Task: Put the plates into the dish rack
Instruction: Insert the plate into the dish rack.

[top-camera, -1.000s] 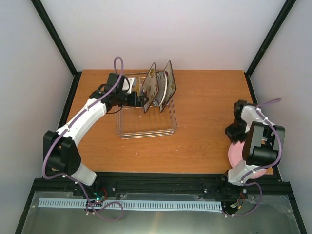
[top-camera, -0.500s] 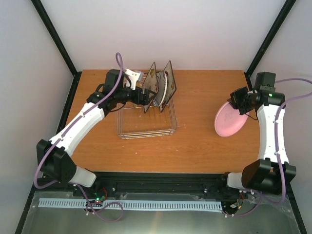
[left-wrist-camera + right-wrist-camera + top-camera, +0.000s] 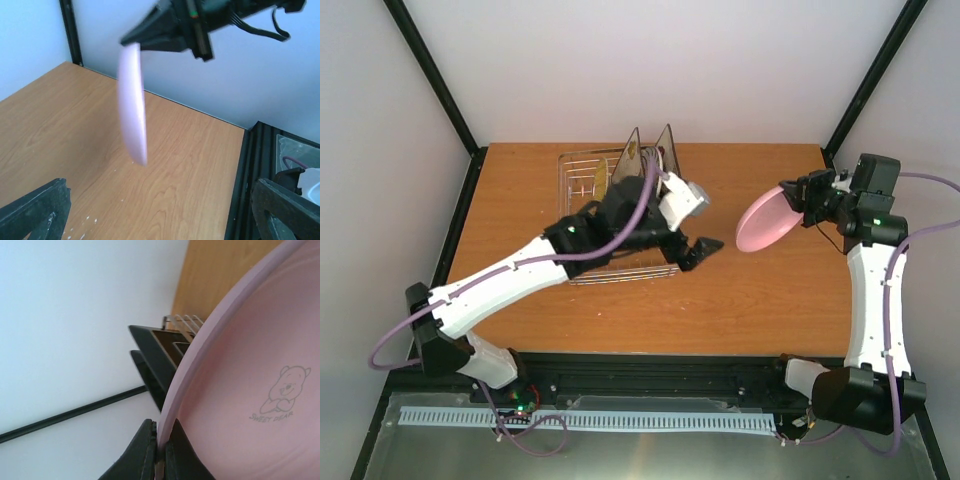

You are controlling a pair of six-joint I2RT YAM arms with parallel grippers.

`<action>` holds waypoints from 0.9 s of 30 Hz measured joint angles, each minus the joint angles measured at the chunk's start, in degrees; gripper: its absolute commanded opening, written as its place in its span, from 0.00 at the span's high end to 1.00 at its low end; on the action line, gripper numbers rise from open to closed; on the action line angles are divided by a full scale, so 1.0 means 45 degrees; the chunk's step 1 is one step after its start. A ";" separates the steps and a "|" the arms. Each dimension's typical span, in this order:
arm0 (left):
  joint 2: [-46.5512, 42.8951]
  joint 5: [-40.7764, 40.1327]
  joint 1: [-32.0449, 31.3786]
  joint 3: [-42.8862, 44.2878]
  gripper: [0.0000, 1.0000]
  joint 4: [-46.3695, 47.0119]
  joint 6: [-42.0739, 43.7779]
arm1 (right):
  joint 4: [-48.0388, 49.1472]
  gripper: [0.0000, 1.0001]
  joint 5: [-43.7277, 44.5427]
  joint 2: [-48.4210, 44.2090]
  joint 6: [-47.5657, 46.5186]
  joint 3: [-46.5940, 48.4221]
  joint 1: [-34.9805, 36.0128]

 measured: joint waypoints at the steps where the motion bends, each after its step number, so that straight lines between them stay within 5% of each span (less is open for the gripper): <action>1: 0.0141 -0.0403 -0.0457 0.0121 0.00 0.0068 0.0112 | 0.0287 0.97 -0.0019 -0.0087 0.0262 0.0000 -0.0005; 7: 0.1345 -0.1525 -0.2025 0.0214 0.00 0.0529 0.0607 | 0.1209 0.97 -0.0427 -0.0359 0.1263 0.0029 -0.0010; 27: 0.3259 -0.2676 -0.2011 0.0724 0.00 0.2929 0.2157 | 0.1166 0.97 -0.1991 -0.1292 0.2152 0.0039 -0.0209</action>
